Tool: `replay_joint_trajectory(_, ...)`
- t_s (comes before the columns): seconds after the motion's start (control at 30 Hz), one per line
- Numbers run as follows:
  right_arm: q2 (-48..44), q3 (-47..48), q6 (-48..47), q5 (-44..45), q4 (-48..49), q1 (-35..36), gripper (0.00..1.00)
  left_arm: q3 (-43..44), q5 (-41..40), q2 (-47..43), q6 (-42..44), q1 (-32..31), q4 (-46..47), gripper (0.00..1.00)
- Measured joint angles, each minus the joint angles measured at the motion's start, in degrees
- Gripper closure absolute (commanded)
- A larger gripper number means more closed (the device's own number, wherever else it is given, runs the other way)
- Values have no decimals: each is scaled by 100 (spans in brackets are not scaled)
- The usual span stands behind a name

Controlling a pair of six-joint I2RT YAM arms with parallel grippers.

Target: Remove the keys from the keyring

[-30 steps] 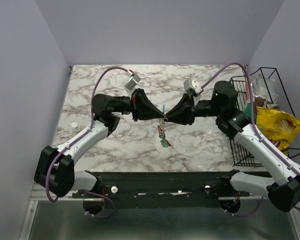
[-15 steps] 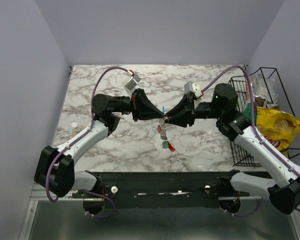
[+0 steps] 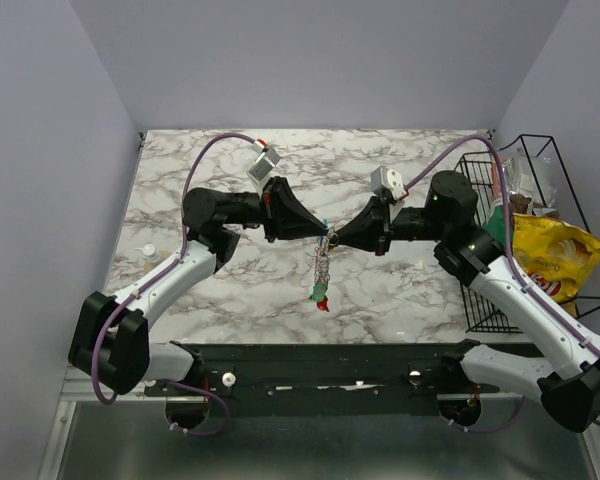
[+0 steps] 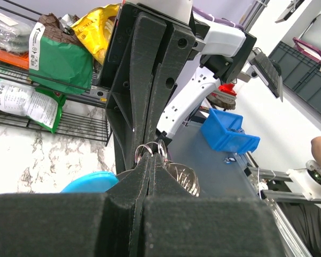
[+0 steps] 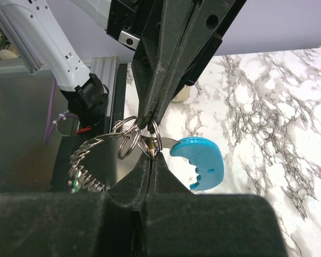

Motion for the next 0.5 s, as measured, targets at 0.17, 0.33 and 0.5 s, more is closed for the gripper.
replay_joint_trajectory(0.17, -28, -26, 24, 94, 46, 7, 99, -4, -7, 0, 0, 0, 4, 100)
replay_joint_trajectory(0.33, 37, -13, 72, 111, 76, 11, 99, -15, -7, 2, 2, 7, 7, 100)
replay_joint_trajectory(0.5, 144, 35, 109, 83, 72, 70, 99, -26, -7, 22, 4, 13, 9, 100)
